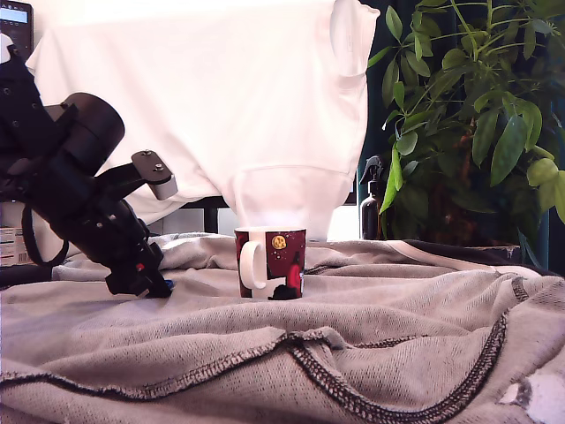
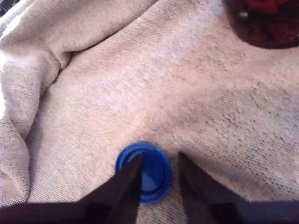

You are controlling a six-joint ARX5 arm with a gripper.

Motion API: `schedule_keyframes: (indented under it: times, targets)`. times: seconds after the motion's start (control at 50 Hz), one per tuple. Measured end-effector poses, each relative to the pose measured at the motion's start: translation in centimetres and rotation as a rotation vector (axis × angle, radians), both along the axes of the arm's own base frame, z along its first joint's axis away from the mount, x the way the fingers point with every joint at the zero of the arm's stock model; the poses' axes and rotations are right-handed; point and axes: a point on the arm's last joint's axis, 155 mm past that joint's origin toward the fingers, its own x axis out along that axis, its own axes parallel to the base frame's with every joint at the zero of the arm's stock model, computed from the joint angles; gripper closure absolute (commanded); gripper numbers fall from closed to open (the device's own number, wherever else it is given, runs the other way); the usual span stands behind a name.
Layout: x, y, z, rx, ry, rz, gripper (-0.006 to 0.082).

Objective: Pick the blue coffee capsule and place it inside the red coffee cup

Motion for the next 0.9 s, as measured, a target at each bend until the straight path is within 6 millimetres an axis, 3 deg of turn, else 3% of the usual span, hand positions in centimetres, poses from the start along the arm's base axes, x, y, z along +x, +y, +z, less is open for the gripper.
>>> schedule_keyframes:
  times: [0.1, 0.4, 0.72, 0.8, 0.9]
  targets:
    - [0.6, 0.4, 0.2, 0.021, -0.011, 0.027, 0.0748]
    - [2.0, 1.6, 1.1, 0.067, -0.043, 0.090, 0.0791]
    - [2.3, 2.0, 2.1, 0.060, -0.035, 0.127, 0.0791]
    - [2.0, 1.7, 3.9, 0.000, -0.034, 0.151, 0.0791]
    - [1.6, 0.9, 8.5, -0.121, -0.083, 0.158, 0.0791]
